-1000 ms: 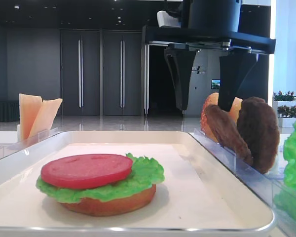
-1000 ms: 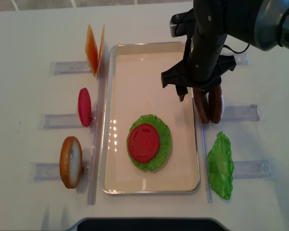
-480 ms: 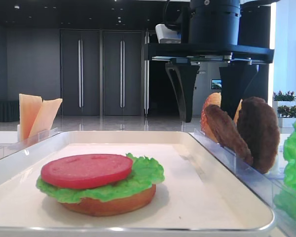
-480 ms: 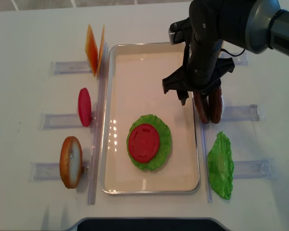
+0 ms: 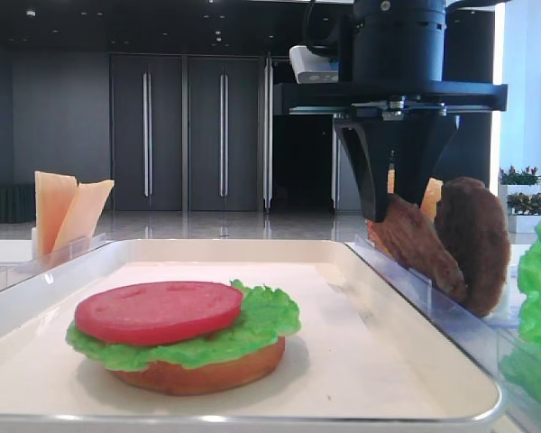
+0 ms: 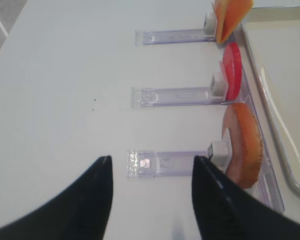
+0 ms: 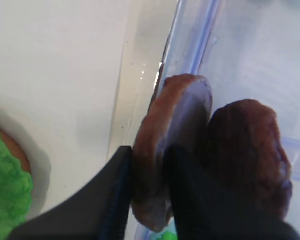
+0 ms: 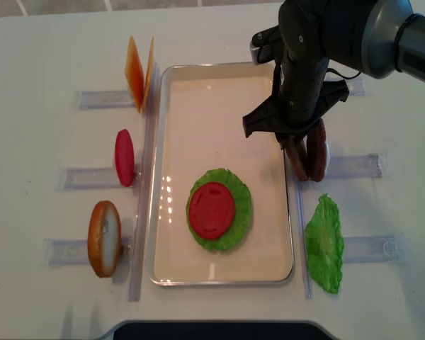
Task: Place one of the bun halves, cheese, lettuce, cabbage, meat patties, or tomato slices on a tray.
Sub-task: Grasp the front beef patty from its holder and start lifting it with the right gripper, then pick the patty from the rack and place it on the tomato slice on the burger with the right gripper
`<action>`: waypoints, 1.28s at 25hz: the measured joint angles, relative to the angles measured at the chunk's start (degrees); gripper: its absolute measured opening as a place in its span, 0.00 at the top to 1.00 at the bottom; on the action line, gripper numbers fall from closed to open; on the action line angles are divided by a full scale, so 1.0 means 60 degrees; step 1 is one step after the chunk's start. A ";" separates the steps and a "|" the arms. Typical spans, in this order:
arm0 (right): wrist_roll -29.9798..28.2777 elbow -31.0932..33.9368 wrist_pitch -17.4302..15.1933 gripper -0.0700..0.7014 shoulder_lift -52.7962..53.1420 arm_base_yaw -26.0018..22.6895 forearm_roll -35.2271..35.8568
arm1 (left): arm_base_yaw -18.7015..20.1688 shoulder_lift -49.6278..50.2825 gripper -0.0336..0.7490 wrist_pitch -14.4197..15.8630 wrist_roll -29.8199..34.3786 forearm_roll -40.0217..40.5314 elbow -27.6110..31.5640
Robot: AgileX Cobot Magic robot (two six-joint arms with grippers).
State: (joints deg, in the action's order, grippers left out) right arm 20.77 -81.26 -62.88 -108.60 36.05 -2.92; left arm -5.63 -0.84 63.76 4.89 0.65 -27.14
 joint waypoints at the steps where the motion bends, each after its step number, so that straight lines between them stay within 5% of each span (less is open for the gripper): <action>1: 0.0012 0.0000 0.0000 0.65 0.0000 0.0000 0.0000 | 0.0000 0.0000 0.46 0.0000 0.0000 0.0000 0.0000; 18: 0.0147 -0.0063 -0.0339 0.68 0.0990 0.0000 -0.0057 | 0.0000 0.0000 0.46 0.0000 0.0000 0.0000 0.0000; 32: 0.0375 -0.0070 -0.1183 0.68 0.2374 0.0126 0.0299 | 0.0000 0.0000 0.46 0.0000 0.0000 0.0000 0.0000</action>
State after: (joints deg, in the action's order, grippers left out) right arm 23.02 -81.68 -69.98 -94.36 36.80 -1.13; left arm -5.63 -0.84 63.76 4.89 0.65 -27.14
